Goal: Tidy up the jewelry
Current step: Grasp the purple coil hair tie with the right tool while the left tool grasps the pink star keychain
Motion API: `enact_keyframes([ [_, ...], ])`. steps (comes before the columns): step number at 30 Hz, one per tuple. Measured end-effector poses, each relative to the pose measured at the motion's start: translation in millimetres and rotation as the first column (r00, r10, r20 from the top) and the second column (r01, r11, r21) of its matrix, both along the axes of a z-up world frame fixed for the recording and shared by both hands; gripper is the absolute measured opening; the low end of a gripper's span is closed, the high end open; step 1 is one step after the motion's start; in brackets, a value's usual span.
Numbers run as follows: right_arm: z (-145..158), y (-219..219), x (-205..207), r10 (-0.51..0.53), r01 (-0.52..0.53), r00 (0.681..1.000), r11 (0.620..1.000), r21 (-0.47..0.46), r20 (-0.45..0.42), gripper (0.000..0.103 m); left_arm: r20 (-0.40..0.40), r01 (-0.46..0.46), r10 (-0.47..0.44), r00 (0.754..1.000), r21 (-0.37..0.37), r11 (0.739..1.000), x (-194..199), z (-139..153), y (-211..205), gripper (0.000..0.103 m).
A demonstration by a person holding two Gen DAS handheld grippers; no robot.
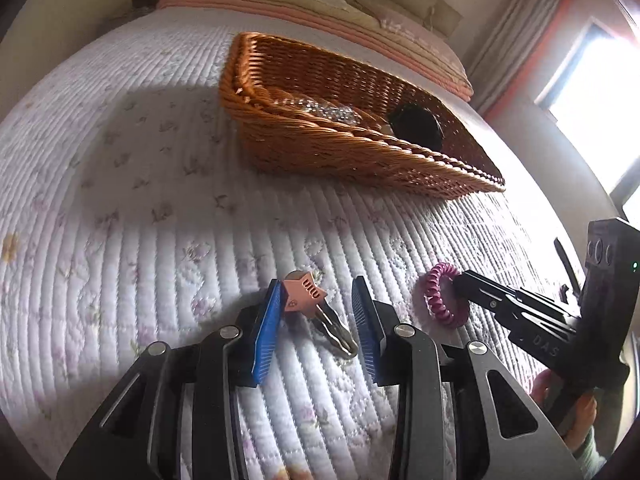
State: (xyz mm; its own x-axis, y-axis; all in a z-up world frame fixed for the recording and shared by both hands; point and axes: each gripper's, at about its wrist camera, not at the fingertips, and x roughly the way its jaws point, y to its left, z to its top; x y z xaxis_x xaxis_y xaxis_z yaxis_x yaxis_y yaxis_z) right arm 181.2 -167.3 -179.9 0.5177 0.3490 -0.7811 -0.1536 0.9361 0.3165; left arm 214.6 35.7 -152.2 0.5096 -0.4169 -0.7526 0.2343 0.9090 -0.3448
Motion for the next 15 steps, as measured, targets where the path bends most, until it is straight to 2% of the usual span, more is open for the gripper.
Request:
enact_keyframes([
  [3,-1,-3,-1,-0.001,0.001,1.0,1.0,0.006,0.01,0.009,0.039,0.043,-0.046,0.998,0.073,0.996,0,1,-17,0.047],
  [6,-1,0,-3,-0.002,0.002,1.0,1.0,-0.004,0.03,0.009,0.078,0.04,-0.054,0.995,0.163,0.986,-4,-1,-30,0.047],
  [9,-1,2,-4,-0.001,0.001,0.999,1.0,-0.013,0.038,0.009,0.096,0.031,-0.054,0.994,0.227,0.973,-9,-2,-36,0.04],
  [15,0,-1,-7,0.0,0.0,0.999,1.0,0.009,0.039,0.01,0.098,0.054,-0.081,0.992,0.252,0.966,-30,-3,-18,0.035],
])
